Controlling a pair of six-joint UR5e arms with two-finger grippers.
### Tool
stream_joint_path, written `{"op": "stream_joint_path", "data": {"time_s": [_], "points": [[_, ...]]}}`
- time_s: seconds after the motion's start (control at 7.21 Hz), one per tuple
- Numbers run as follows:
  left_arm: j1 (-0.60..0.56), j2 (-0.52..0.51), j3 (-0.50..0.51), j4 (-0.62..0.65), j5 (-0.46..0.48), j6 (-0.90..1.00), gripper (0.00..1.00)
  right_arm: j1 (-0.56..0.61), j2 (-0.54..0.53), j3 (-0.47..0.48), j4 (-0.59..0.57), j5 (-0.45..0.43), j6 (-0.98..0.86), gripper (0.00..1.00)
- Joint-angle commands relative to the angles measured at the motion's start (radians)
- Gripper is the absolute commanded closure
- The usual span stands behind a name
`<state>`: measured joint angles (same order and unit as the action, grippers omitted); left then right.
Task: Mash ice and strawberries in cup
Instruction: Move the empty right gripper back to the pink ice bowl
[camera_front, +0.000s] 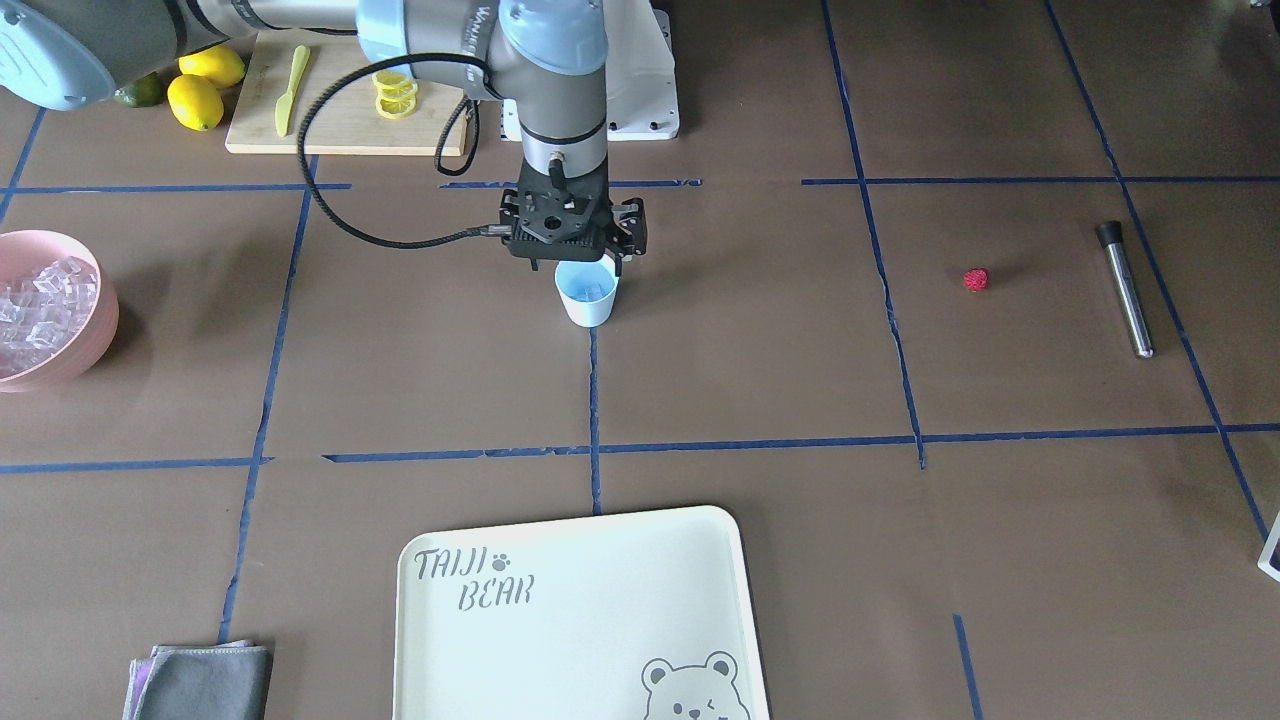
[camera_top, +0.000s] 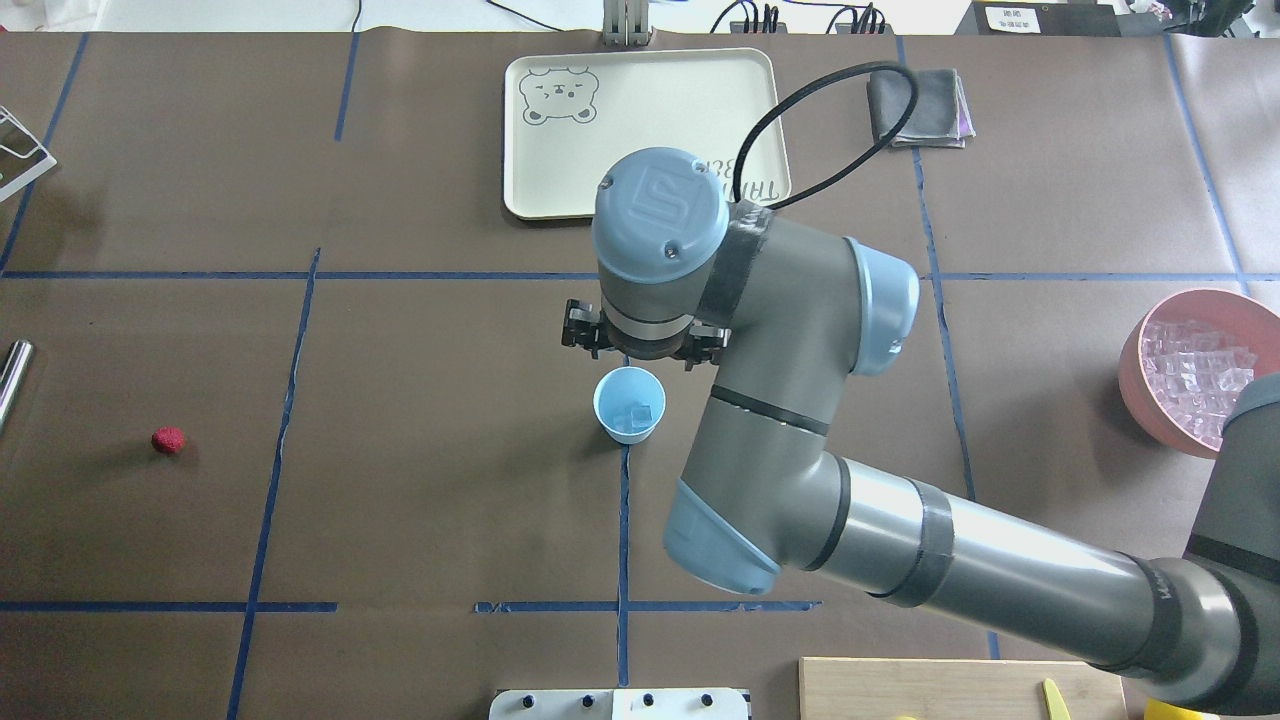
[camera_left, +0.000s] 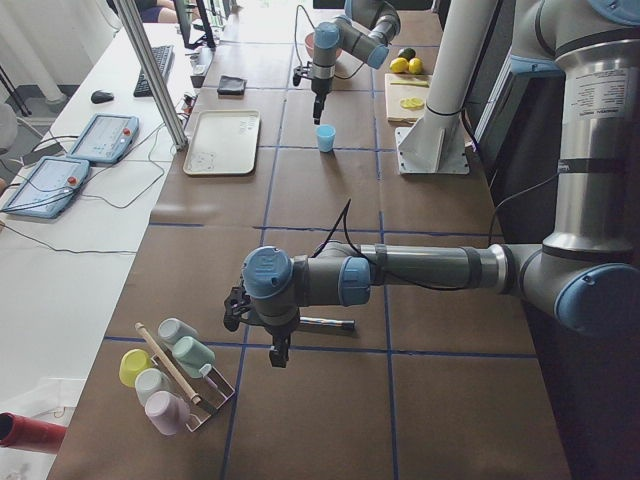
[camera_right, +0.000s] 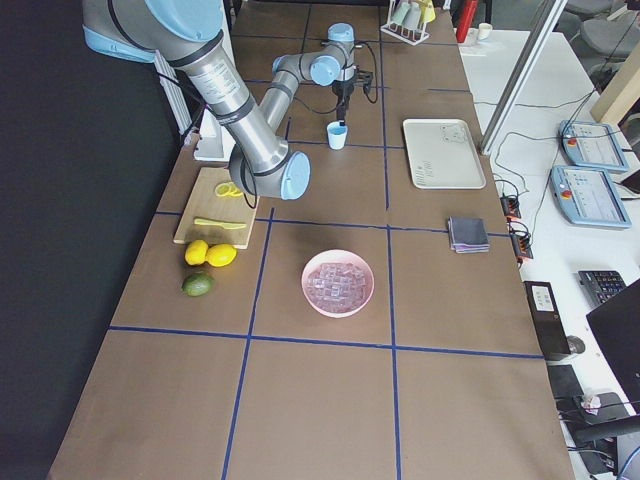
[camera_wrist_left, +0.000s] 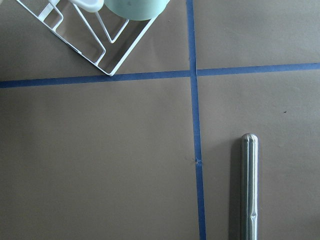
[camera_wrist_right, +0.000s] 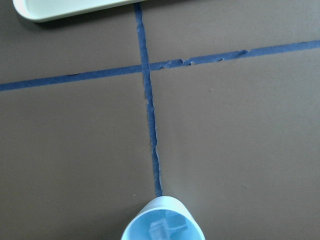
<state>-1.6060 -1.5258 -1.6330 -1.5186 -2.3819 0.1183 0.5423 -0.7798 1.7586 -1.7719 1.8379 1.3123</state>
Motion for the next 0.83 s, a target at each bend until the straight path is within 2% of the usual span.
{"op": "stream_joint_path", "data": {"time_s": [0.0,0.14,0.28,0.42,0.69], "points": [[0.000,-0.001,-0.007,-0.002,0.001,0.000,0.00,0.202,-0.242,0.306,-0.052,0.089,-0.228,0.01],[0.000,-0.002,-0.007,-0.002,0.001,-0.002,0.00,0.337,-0.371,0.370,-0.043,0.206,-0.358,0.01],[0.000,-0.002,-0.008,-0.002,0.000,-0.002,0.00,0.405,-0.503,0.415,-0.028,0.233,-0.483,0.01],[0.000,-0.002,-0.008,-0.002,0.001,-0.002,0.00,0.469,-0.645,0.430,0.068,0.239,-0.574,0.01],[-0.002,-0.005,-0.014,-0.002,0.001,-0.003,0.00,0.531,-0.963,0.391,0.447,0.244,-0.605,0.01]]}}
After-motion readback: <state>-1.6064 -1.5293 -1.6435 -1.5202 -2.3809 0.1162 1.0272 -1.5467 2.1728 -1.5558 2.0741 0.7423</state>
